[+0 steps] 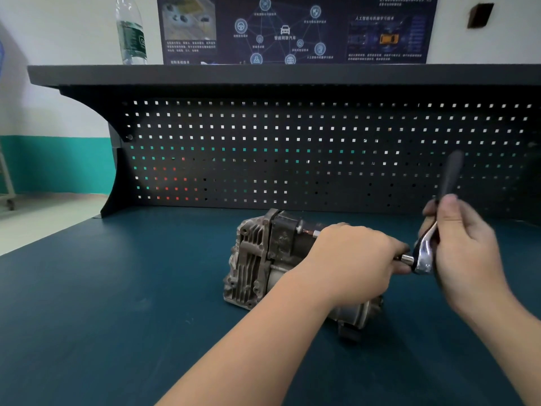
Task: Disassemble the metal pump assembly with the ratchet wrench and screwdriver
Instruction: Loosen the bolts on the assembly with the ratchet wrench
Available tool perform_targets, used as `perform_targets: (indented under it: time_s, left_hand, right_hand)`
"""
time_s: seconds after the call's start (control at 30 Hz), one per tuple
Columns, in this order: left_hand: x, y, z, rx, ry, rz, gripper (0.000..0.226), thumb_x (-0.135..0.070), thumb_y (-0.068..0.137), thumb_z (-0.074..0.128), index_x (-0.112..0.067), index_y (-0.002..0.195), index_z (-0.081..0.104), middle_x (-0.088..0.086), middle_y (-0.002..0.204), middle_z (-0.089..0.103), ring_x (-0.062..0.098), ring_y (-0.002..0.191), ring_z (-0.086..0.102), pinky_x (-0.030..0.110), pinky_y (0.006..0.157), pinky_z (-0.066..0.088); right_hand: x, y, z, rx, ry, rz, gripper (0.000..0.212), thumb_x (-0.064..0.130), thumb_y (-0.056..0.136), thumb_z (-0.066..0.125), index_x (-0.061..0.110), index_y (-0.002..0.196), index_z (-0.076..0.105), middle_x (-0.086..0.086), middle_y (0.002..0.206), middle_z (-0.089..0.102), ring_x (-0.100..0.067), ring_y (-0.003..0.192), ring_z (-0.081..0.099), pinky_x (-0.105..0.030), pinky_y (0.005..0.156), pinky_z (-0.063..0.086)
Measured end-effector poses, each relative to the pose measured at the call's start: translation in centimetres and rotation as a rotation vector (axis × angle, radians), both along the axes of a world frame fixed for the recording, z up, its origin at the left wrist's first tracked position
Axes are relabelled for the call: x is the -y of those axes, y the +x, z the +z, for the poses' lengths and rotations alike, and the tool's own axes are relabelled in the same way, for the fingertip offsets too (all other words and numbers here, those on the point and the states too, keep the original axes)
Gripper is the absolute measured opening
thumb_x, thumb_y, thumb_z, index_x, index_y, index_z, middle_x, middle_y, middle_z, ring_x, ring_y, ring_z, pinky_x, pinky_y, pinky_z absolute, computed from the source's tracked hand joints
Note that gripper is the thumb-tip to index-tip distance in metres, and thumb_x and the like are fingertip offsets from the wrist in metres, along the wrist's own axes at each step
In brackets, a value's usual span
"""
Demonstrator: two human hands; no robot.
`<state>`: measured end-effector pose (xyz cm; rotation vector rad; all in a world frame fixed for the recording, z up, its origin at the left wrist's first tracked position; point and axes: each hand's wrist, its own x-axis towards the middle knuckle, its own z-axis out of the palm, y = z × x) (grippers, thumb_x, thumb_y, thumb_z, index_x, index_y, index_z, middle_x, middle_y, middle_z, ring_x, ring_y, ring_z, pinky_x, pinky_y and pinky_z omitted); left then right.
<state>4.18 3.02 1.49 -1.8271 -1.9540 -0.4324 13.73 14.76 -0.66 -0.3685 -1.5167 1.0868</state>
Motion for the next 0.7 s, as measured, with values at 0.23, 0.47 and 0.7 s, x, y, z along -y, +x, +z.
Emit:
perform_targets:
  time_s: [0.23,0.47,0.7]
  left_hand:
    - [-0.1,0.4,-0.6,-0.076,0.065,0.048,0.015,-0.036,0.094,0.05,-0.03,0.096,0.064,-0.003,0.086,0.063,0.019,0.067,0.039,0.03,0.054,0.013]
    - [0.0,0.2,0.1,0.0,-0.01,-0.003,0.022,-0.037,0.097,0.044,-0.03,0.106,0.064,-0.003,0.094,0.065,0.02,0.07,0.038,0.03,0.06,0.017]
    - [0.1,0.5,-0.1,-0.087,0.008,0.047,0.011,-0.03,0.092,0.053,-0.03,0.095,0.064,-0.004,0.085,0.061,0.021,0.075,0.051,0.027,0.056,0.02]
  right_hand:
    - [0.5,-0.6,-0.6,0.046,-0.492,0.109,0.036,0.037,0.101,0.041,0.016,0.073,0.049,0.002,0.054,0.046,-0.009,0.038,0.039,-0.023,0.042,0.036]
    - [0.3,-0.3,-0.3,-0.038,-0.197,0.038,0.035,0.04,0.101,0.04,0.024,0.073,0.054,0.005,0.051,0.046,-0.01,0.047,0.041,-0.021,0.042,0.036]
    - [0.7,-0.9,-1.4,0.068,-0.664,0.237,0.034,0.037,0.101,0.042,0.015,0.074,0.048,0.001,0.052,0.044,-0.009,0.034,0.034,-0.018,0.034,0.028]
